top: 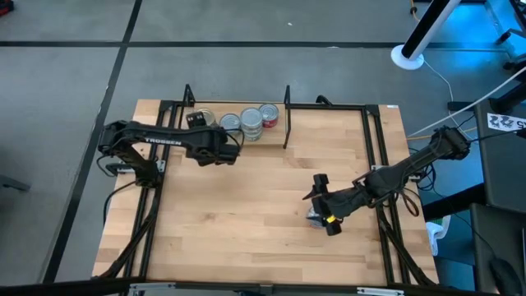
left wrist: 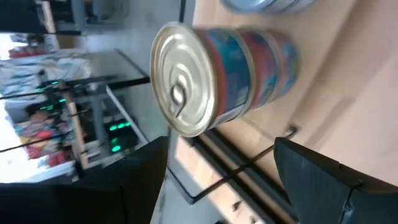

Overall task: Stack canned seafood by type on shelf
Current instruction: Stack the red tuna can on top of the other red tuna can on the shelf

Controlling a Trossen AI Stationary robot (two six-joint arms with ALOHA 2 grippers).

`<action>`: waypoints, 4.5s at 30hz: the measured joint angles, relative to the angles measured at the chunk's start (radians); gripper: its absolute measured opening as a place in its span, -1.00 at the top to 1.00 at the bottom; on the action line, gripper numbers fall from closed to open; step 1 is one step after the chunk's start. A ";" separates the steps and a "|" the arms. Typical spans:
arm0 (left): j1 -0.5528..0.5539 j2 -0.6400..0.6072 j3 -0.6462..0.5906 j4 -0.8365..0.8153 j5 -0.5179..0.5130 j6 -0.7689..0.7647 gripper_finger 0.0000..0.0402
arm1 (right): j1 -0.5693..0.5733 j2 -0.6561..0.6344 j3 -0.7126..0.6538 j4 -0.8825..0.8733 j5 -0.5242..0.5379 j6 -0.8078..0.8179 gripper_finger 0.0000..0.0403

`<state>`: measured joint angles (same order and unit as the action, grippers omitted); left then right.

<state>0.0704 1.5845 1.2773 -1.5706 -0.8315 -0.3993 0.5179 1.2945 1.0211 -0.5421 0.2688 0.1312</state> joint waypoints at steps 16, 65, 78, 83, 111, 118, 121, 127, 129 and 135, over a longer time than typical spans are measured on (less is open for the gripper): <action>-0.191 0.000 0.162 0.206 0.350 -0.329 -0.44 | 0.022 -0.062 0.125 -0.399 -0.153 0.266 -0.44; -0.280 0.621 0.111 1.846 0.735 -1.200 -0.44 | 0.379 -0.111 -0.363 -0.038 0.240 0.710 -0.44; -0.280 0.619 0.205 1.797 0.663 -1.149 -0.44 | 0.379 -0.111 -0.363 -0.039 0.255 0.671 -0.44; -0.280 0.619 0.210 1.752 0.661 -1.161 -0.44 | 0.379 -0.111 -0.363 -0.039 0.255 0.648 -0.44; -0.261 0.772 0.319 1.692 0.764 -1.266 -0.18 | 0.379 -0.110 -0.362 -0.033 0.236 0.640 -0.44; -0.258 0.772 0.319 1.686 0.764 -1.248 0.13 | 0.379 -0.111 -0.362 -0.033 0.236 0.619 -0.44; -0.257 0.772 0.319 1.680 0.764 -1.248 0.22 | 0.379 -0.110 -0.362 -0.033 0.236 0.619 -0.44; -0.255 0.771 0.319 1.640 0.764 -1.248 0.35 | 0.379 -0.111 -0.362 -0.033 0.236 0.619 -0.44; -0.253 0.771 0.319 1.639 0.766 -1.246 0.39 | 0.379 -0.111 -0.362 -0.033 0.236 0.619 -0.44; -0.243 0.772 0.319 1.646 0.771 -1.197 0.55 | 0.379 -0.111 -0.362 -0.033 0.236 0.619 -0.44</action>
<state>-0.1729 2.3562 1.5963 0.0753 -0.0600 -1.5968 0.8970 1.1839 0.6590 -0.5755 0.5049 0.7503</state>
